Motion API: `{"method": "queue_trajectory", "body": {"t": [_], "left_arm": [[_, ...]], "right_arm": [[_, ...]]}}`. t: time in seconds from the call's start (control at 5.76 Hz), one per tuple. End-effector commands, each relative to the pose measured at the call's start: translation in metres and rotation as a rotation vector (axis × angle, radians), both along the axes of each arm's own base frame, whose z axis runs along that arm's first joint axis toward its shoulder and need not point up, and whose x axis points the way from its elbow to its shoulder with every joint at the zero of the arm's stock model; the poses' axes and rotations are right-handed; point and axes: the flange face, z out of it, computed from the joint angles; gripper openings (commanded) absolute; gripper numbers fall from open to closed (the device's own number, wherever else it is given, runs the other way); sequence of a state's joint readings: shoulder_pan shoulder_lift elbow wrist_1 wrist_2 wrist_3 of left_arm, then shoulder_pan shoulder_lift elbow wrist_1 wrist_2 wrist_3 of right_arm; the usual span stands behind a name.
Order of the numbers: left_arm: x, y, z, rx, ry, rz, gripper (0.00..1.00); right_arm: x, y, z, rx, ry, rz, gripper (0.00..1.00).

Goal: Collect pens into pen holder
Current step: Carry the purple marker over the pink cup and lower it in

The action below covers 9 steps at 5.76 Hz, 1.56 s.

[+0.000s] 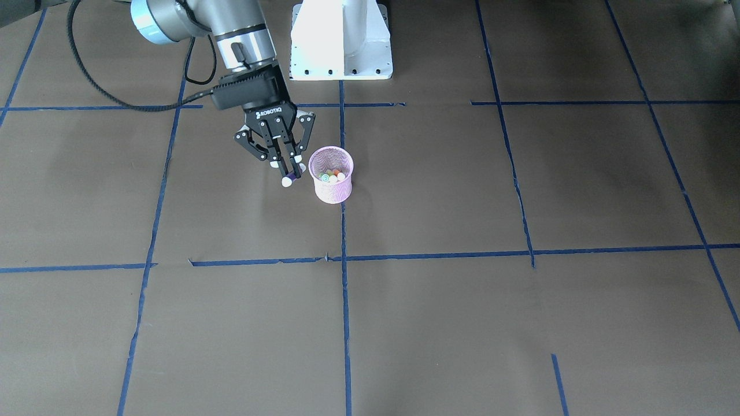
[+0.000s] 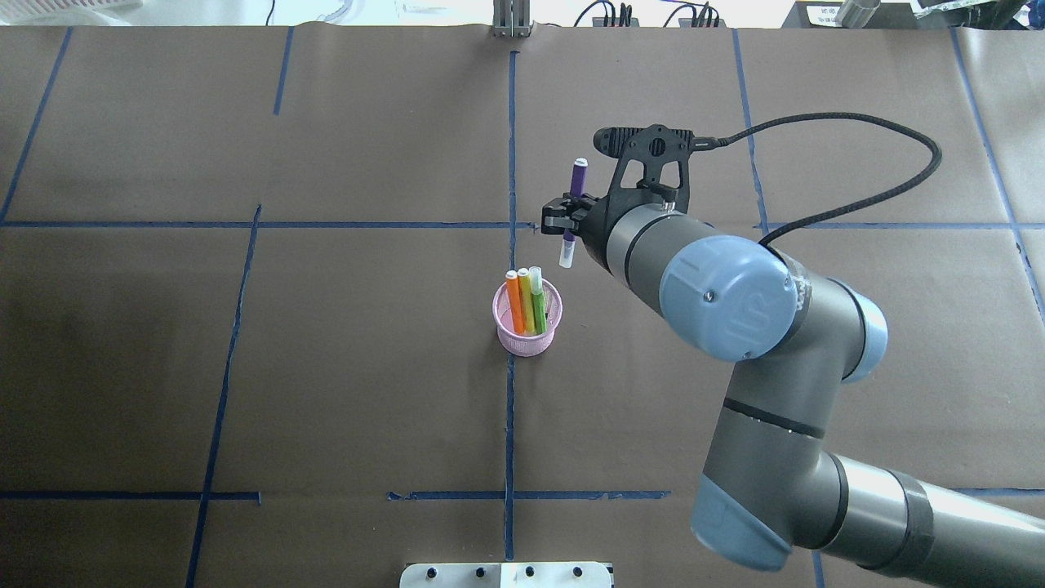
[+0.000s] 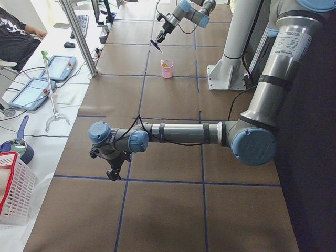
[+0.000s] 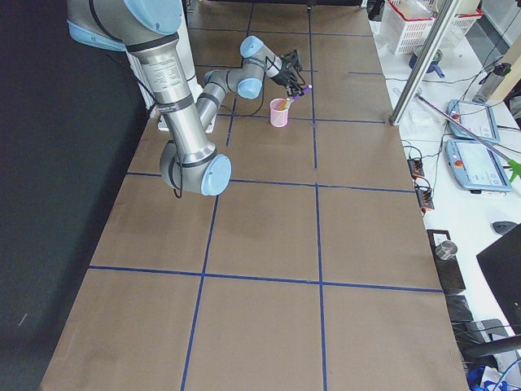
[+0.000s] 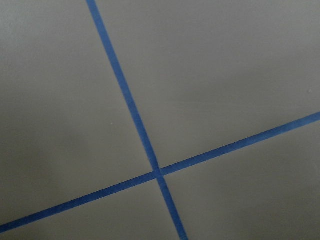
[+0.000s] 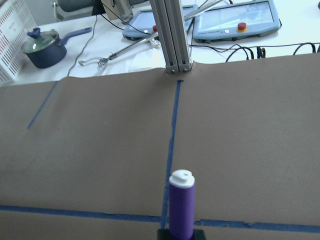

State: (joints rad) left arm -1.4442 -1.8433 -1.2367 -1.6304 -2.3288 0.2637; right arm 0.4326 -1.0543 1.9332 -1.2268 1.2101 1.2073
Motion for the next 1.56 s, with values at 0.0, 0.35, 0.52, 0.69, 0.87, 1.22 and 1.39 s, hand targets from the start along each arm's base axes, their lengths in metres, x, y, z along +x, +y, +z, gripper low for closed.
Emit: {"method": "queue_trajectory", "body": {"t": [0.0,0.35,0.52,0.69,0.87,1.22,1.39], "left_arm": [[-0.001,0.005,0.008,-0.021,-0.007,-0.003,1.0],[-0.002,0.007,0.015,-0.034,-0.009,-0.001,1.0],[-0.002,0.007,0.015,-0.034,-0.008,-0.001,1.0],[-0.002,0.007,0.014,-0.031,-0.007,-0.001,1.0],[-0.002,0.007,0.014,-0.031,-0.007,-0.001,1.0],[0.0,0.006,0.014,-0.035,-0.006,0.0,1.0],[-0.001,0.007,0.015,-0.035,-0.008,0.0,1.0]], "right_arm": [[-0.027,0.048,-0.012,0.074,-0.016,0.071,0.0],[-0.046,0.068,-0.008,0.112,0.024,0.116,0.0],[-0.058,0.064,0.006,0.113,0.067,0.135,0.0],[-0.062,0.062,0.01,0.115,0.08,0.144,0.0],[-0.067,0.061,0.015,0.11,0.088,0.145,0.0],[-0.08,0.07,0.023,0.104,0.104,0.122,0.0],[-0.083,0.075,0.021,0.103,0.099,0.116,0.0]]}}
